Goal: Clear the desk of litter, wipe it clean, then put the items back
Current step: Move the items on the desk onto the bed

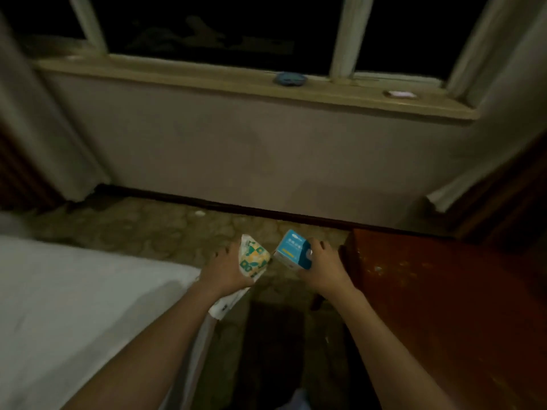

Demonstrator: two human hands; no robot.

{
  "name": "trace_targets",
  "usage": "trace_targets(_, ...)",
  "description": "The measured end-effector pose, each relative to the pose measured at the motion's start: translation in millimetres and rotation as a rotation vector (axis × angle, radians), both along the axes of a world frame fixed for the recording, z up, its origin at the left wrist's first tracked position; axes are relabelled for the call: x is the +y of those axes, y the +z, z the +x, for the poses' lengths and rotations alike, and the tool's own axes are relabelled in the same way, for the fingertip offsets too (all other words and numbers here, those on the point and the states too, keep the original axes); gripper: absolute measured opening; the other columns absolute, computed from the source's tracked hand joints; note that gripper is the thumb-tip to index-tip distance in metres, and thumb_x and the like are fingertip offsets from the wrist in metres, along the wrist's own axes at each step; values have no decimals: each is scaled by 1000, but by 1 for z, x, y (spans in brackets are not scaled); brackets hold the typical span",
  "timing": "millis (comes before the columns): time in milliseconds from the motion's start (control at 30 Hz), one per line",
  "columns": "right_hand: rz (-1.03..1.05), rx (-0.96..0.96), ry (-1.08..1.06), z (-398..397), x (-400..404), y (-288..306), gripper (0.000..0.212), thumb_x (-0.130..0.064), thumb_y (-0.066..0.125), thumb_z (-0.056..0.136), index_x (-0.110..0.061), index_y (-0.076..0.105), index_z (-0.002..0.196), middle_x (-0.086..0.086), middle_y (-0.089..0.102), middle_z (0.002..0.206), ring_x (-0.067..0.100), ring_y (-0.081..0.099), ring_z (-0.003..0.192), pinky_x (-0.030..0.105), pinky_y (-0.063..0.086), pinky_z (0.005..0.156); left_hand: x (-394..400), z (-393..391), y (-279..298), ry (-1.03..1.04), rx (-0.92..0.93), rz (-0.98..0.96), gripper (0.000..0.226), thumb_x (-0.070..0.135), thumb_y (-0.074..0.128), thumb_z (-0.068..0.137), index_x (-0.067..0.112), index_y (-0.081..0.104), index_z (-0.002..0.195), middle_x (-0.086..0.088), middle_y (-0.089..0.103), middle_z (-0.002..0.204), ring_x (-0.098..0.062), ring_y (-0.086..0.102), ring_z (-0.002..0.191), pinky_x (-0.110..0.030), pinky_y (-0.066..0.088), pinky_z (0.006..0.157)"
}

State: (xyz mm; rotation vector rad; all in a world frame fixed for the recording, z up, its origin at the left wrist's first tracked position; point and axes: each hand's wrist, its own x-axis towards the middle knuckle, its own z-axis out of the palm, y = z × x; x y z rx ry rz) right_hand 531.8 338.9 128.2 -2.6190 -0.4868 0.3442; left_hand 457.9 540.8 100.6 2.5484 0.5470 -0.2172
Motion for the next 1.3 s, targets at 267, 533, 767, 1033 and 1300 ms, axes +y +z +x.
trace_targets(267,-2,72,506,-24,126,-22,72,-25,70,83,-16,32,143,7,38,143,25,35,131,40,38,107,48,-112,-26,509,157,42,99,48,72,72,24,12,147,-10,40,135,-30,41,123,-43,39,99)
trace_targets(533,-47,76,983,-99,190,-46,61,-21,68,80,-13,38,132,9,42,128,27,39,120,39,43,96,34,-233,-46,942,224,3,98,45,71,72,25,12,148,-10,41,134,-29,41,120,-42,39,101)
trace_targets(767,-109,77,1235,-173,222,-62,61,-22,69,81,-14,37,132,8,42,128,24,39,118,35,42,95,20,-316,-70,1149,316,-2,101,47,73,71,26,11,148,-10,36,140,-30,38,126,-41,38,101)
trace_targets(1033,-194,111,1320,-253,263,-99,55,-21,68,81,-12,40,128,9,43,124,23,40,113,31,44,88,44,-398,-104,1115,372,-5,94,37,69,76,25,12,149,-10,35,140,-32,38,124,-41,33,101)
trace_targets(1300,-283,108,1251,-309,314,-132,57,-20,68,78,-11,40,128,10,44,123,25,42,111,31,43,86,105,-449,-148,993,377,-51,91,35,68,77,26,13,148,-10,33,142,-32,33,129,-42,27,107)
